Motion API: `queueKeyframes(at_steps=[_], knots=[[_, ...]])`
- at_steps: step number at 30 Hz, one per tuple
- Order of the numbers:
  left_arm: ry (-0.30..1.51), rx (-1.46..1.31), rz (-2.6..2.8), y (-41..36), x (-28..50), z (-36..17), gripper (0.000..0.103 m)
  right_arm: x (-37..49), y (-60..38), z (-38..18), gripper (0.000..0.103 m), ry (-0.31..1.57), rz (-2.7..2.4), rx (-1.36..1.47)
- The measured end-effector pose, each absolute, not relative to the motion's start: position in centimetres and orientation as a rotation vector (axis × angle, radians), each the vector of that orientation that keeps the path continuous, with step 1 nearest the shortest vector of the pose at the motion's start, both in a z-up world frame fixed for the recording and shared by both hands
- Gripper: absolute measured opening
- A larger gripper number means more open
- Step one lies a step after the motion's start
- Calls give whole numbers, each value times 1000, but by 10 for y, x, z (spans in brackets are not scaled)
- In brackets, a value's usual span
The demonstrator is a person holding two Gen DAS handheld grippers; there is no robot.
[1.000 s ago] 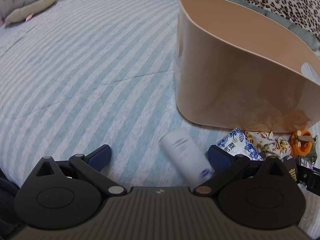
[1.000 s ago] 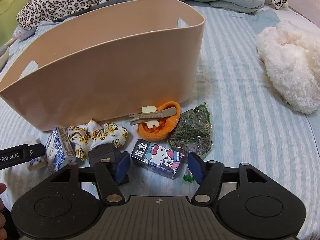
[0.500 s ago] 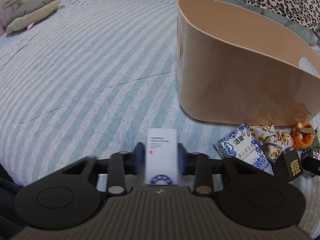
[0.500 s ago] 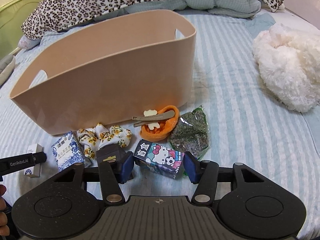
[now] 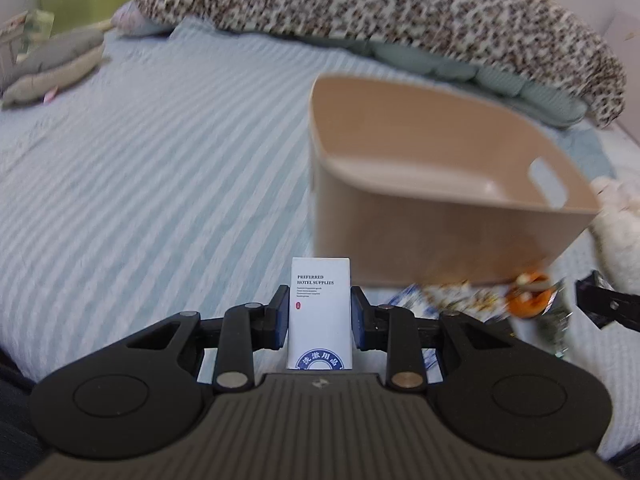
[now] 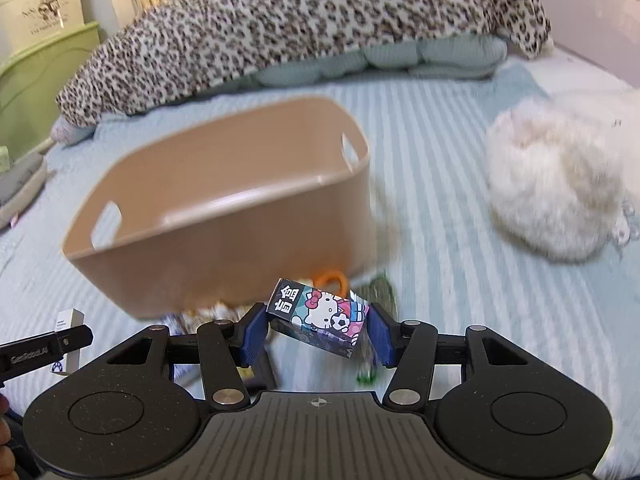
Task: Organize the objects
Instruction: 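Carry both boxes over the basket and open both tools to drop them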
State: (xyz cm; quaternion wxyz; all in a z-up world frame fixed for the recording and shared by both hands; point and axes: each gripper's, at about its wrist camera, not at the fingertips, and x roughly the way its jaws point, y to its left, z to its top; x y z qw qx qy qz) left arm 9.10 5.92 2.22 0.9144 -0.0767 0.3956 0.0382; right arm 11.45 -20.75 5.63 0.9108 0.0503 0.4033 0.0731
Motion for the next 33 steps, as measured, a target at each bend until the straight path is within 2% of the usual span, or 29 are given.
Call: queueKeyframes(at_steps=[8,13,20,29,31,33], knots=[[676,-100,43,44,101,73,32,135,-201,92,51,728,179,98],[644,-65,36,33,135,84,32,156,-194,104,51,681,195,75],[661,22,64,9,183,71,32,198,-182,101,51,704,215,56],[777,50,59,-1,211,25,33,225,-160,71,51,810,224,-2],[795,38,52,1,213,22,33,226,-159,67,60,829,225,-5],[787,30,45,2,209,26,35,225,-159,68,62,835,233,-12]])
